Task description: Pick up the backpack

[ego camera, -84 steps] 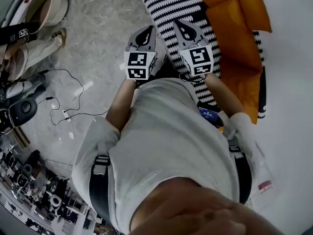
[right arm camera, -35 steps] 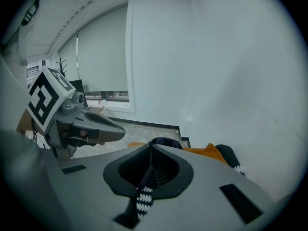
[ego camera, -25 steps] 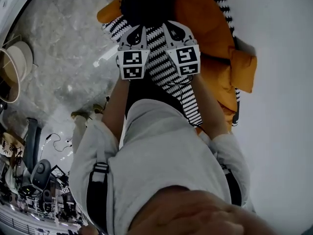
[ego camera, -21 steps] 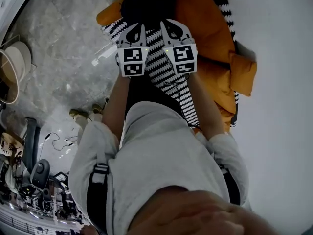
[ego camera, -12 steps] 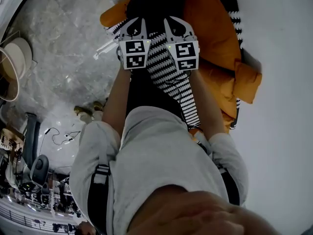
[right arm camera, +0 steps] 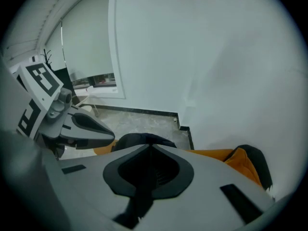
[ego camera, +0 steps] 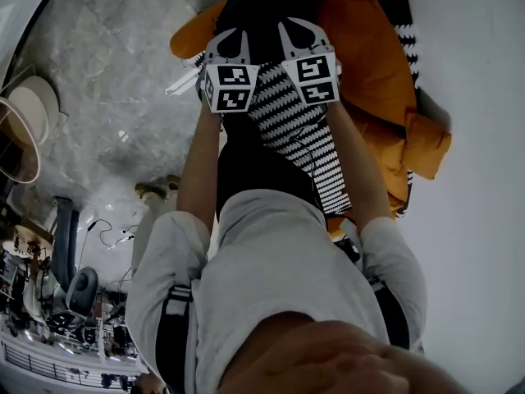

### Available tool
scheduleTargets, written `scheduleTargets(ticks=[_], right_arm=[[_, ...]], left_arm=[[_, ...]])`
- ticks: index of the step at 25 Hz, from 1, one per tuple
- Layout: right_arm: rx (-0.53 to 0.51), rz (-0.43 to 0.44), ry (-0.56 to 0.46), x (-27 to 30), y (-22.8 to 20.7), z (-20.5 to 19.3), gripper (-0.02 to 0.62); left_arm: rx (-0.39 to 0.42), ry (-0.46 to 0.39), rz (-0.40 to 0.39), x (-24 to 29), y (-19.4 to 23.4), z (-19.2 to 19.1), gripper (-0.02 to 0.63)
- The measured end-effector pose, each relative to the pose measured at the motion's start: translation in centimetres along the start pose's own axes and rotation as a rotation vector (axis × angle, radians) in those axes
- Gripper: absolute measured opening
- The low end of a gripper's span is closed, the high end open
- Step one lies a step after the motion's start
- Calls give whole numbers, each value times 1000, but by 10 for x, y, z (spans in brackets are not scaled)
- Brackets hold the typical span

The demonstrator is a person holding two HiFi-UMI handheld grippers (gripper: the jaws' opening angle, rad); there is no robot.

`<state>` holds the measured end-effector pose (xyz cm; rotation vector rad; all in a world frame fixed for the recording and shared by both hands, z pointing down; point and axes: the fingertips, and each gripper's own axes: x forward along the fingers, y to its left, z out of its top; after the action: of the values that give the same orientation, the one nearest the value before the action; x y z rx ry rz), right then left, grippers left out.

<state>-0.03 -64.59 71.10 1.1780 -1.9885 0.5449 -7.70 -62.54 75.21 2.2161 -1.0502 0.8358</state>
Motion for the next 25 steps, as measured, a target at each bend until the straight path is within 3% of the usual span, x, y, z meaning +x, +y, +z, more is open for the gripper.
scheduleTargets(ticks=[7, 10, 13, 17, 21, 25], right_arm=[[-229, 15, 91, 43, -14, 6, 46], [-268, 34, 140, 58, -20, -2, 174], [-315, 19, 154, 70, -27, -7, 181], [-290, 26, 141, 79, -32, -7, 186], [-269, 52, 147, 94, -42, -8, 192], [-187, 98, 138, 109, -43, -16, 210]], left_arm=[[197, 84, 83, 28, 34, 8, 15], [208, 93, 89, 33, 38, 4, 17], [206, 87, 71, 36, 39, 2, 91], [183, 74, 37, 44, 44, 2, 169], [148, 78, 13, 61, 48, 1, 192], [242, 98, -17, 75, 40, -9, 192]])
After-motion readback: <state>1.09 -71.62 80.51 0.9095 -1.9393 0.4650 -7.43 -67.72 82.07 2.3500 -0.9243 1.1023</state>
